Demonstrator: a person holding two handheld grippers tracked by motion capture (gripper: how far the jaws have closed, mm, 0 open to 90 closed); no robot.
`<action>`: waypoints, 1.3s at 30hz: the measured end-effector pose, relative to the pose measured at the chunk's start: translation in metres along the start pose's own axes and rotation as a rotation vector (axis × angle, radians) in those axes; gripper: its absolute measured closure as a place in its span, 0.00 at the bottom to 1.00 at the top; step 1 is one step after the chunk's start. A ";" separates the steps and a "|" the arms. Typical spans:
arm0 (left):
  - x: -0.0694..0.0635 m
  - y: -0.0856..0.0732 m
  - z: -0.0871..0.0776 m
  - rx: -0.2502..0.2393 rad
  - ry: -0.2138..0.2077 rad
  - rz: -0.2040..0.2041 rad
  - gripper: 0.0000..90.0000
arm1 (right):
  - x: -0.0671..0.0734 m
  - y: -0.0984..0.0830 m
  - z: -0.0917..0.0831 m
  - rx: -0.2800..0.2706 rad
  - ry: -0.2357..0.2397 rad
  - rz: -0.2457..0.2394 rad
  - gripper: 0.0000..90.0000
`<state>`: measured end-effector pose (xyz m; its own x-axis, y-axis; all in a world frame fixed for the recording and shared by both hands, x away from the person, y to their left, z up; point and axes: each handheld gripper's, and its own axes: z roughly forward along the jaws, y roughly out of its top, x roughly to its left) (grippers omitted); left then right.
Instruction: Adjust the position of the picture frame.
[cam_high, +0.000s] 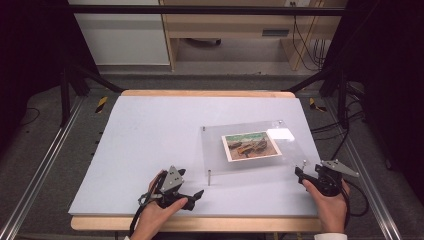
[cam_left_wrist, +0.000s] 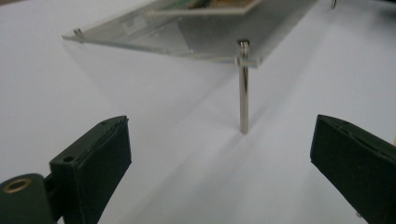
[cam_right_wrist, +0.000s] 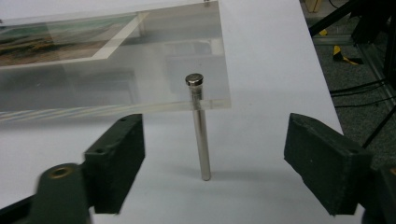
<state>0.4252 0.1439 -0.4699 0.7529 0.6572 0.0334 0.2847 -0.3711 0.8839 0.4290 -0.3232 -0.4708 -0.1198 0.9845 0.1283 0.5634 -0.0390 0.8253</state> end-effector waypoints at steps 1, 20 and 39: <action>0.002 0.001 0.000 -0.003 0.002 0.003 0.05 | 0.001 -0.001 -0.001 0.008 0.012 -0.007 0.17; 0.005 -0.003 -0.003 0.017 0.124 -0.019 0.12 | 0.003 -0.008 0.002 -0.033 0.009 -0.185 0.30; -0.001 0.000 -0.005 -0.047 0.076 -0.049 0.11 | 0.005 0.001 0.024 -0.065 0.086 -0.136 0.73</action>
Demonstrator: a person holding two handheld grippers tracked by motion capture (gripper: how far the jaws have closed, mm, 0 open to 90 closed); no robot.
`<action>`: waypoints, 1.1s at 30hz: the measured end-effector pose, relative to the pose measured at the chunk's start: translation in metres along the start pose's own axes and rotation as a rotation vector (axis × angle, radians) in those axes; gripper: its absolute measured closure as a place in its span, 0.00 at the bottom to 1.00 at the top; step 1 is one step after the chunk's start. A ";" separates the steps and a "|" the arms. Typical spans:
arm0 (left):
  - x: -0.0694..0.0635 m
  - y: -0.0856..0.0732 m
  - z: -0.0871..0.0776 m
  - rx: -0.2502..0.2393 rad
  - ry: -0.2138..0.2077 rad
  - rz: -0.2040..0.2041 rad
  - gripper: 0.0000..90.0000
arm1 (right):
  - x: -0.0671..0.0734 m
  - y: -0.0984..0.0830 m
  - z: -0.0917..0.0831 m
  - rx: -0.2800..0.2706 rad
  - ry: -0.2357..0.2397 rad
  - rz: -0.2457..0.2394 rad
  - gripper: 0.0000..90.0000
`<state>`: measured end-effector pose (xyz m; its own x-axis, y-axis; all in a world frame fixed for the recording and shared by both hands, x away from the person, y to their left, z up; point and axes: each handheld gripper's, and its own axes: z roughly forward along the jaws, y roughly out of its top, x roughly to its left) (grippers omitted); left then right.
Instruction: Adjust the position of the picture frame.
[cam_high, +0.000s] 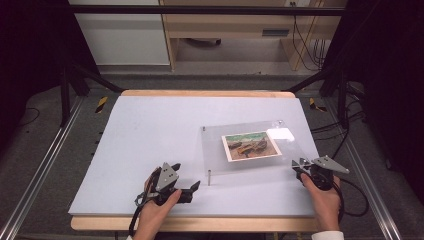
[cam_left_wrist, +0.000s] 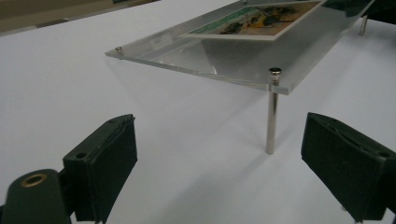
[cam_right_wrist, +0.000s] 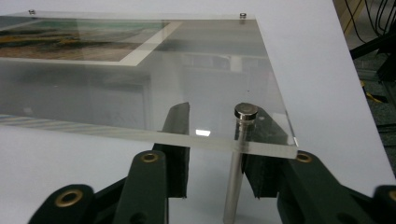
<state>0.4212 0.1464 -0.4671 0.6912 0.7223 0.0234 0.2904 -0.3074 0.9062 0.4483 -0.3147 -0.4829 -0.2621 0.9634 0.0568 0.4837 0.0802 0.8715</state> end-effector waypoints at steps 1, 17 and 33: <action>-0.003 0.000 0.001 0.002 -0.005 0.010 0.11 | -0.001 0.001 0.002 -0.002 0.003 0.009 0.77; -0.013 0.000 0.014 0.021 -0.064 -0.053 0.14 | -0.009 0.006 -0.003 -0.064 0.021 0.047 0.94; -0.025 0.005 0.046 -0.033 -0.127 -0.089 0.68 | -0.009 0.012 -0.006 -0.075 0.040 0.081 0.93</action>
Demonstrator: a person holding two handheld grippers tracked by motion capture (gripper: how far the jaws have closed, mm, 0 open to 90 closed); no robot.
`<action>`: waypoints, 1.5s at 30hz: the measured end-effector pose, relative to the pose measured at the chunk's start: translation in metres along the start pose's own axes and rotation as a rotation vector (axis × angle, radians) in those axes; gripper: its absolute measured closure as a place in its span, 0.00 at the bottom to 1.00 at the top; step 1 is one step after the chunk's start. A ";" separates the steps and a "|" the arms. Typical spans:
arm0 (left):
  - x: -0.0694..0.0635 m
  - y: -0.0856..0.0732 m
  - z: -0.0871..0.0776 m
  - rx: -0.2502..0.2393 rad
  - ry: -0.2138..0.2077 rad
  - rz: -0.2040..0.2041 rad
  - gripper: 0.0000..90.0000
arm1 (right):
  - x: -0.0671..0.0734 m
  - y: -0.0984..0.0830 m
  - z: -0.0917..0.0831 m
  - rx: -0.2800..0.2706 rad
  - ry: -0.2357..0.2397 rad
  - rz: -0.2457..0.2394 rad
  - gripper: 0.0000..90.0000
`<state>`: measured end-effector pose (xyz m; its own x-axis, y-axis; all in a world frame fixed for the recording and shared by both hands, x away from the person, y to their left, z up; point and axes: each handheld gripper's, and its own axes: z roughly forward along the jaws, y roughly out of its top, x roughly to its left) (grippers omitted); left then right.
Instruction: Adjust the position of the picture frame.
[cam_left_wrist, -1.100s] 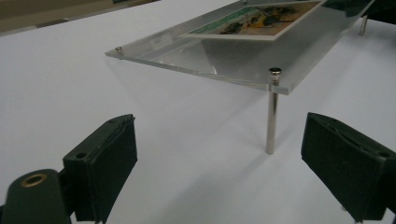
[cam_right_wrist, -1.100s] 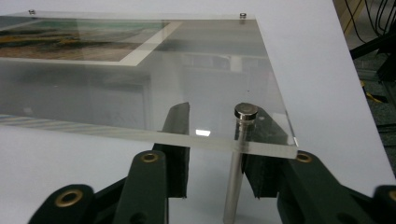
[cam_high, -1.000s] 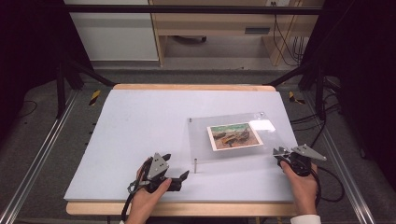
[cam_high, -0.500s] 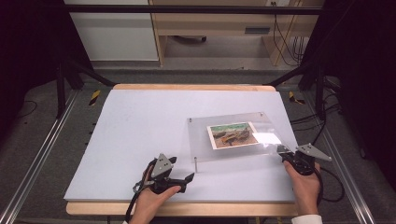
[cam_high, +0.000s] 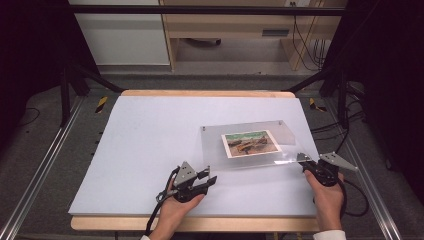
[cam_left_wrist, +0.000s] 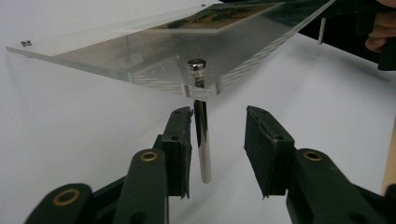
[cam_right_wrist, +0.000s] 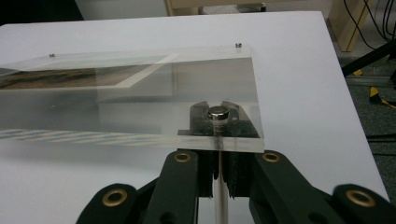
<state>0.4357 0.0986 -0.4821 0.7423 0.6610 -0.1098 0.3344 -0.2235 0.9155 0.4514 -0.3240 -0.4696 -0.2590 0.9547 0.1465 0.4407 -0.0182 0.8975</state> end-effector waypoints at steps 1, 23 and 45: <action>0.000 0.000 0.000 0.000 0.000 0.000 0.71 | 0.000 0.000 0.000 0.000 0.000 0.000 0.93; 0.010 0.006 0.001 -0.058 -0.011 -0.082 0.93 | 0.001 -0.002 0.005 0.003 0.006 -0.027 0.89; 0.027 0.026 -0.024 -0.088 0.023 -0.088 0.93 | 0.023 0.012 -0.005 -0.039 0.032 -0.038 0.94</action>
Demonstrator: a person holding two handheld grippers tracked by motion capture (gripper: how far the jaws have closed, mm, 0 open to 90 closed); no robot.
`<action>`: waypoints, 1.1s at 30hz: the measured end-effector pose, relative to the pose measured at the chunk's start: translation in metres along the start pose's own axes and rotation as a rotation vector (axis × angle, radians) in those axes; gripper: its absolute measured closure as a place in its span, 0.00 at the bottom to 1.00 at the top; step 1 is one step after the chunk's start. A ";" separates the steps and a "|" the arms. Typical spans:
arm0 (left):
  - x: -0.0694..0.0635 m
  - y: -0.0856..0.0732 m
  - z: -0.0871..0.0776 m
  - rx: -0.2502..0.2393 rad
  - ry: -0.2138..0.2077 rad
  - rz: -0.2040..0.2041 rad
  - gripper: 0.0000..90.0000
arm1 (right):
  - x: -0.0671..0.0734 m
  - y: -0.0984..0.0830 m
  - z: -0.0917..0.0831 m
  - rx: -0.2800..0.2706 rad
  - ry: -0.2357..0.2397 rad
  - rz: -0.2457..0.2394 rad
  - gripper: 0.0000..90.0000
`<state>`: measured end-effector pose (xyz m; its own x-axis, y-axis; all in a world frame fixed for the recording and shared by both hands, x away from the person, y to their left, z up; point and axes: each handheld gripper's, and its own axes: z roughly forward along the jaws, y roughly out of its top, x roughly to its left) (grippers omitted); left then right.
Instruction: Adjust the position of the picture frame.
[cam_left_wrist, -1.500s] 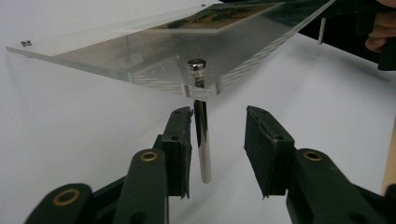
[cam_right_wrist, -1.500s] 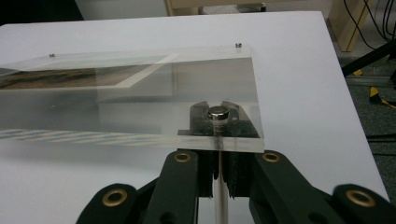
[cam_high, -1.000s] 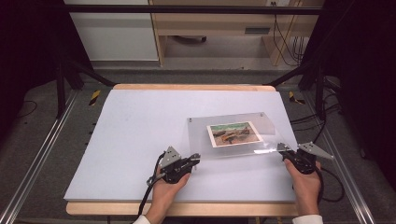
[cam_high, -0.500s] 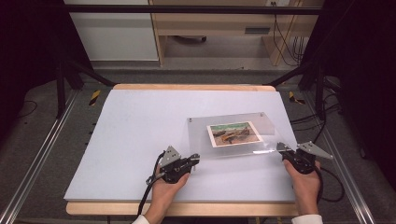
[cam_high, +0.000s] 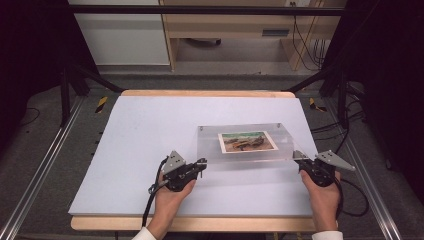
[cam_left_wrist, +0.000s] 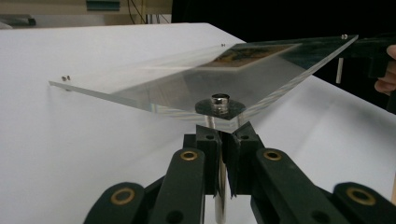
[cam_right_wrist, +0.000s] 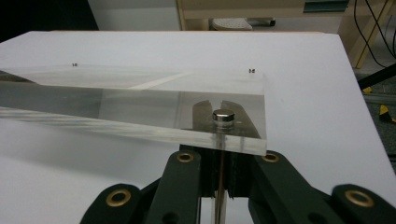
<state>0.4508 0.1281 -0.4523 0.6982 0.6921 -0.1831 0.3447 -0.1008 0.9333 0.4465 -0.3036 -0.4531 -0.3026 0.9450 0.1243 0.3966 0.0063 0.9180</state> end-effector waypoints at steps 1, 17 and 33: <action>0.002 0.001 -0.003 -0.002 0.006 -0.002 0.93 | 0.004 0.001 0.000 0.003 0.001 0.000 0.94; 0.049 0.018 -0.059 -0.077 0.091 -0.033 0.93 | 0.079 0.025 0.030 -0.012 0.015 -0.018 0.93; 0.086 0.009 -0.074 -0.080 0.141 -0.060 0.94 | 0.120 0.022 0.045 -0.016 -0.010 -0.044 0.92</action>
<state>0.4673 0.2399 -0.4371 0.5808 0.7894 -0.1989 0.3275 -0.0029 0.9448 0.4582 -0.1748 -0.4351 -0.3104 0.9472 0.0802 0.3691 0.0423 0.9284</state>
